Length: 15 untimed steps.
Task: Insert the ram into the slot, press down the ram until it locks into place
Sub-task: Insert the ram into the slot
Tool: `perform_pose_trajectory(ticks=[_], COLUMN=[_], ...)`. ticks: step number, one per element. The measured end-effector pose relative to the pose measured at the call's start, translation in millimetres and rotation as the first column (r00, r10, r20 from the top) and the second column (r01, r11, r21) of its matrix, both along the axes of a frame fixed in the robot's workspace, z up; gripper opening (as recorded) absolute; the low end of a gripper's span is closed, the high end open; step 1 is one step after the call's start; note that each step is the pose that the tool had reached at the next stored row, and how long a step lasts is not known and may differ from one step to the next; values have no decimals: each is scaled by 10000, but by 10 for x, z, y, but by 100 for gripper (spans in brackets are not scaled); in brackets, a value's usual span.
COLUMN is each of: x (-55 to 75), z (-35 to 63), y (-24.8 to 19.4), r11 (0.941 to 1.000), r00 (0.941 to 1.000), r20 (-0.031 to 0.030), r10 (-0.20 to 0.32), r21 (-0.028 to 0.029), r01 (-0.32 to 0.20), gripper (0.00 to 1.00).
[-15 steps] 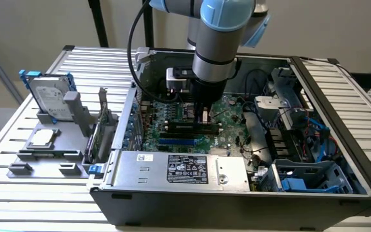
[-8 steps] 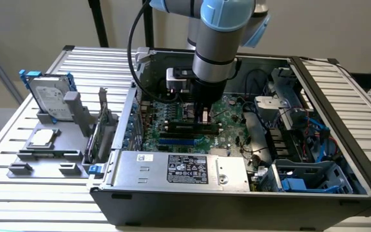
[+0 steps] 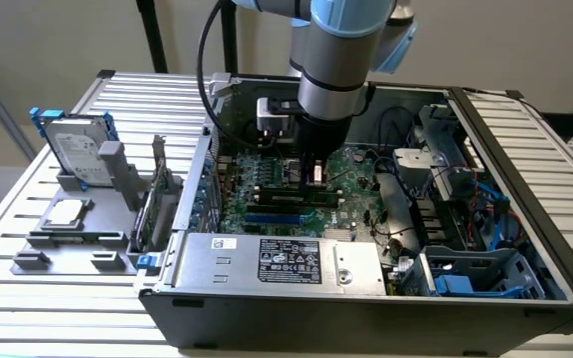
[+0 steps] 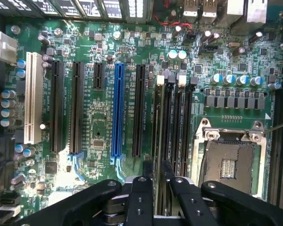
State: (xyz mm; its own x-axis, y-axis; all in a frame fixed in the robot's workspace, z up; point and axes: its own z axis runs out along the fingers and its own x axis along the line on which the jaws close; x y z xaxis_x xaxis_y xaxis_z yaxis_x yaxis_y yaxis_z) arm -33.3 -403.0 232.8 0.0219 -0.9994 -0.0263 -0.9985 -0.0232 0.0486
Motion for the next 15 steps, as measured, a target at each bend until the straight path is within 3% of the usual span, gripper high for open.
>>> perform_pose_trajectory(ticks=[6,9,11,15], x=[-4,-26,-50,-79], z=[174,194,194,195], y=[0,0,0,0], r11=[10000,10000,10000,10000], r00=[10000,10000,10000,10000], r20=[-8,-6,-6,-7], r10=[2,2,1,1], r21=[-6,-14,-15,-17], r01=[-2,-2,-1,-1], gripper=[22,20,10,10])
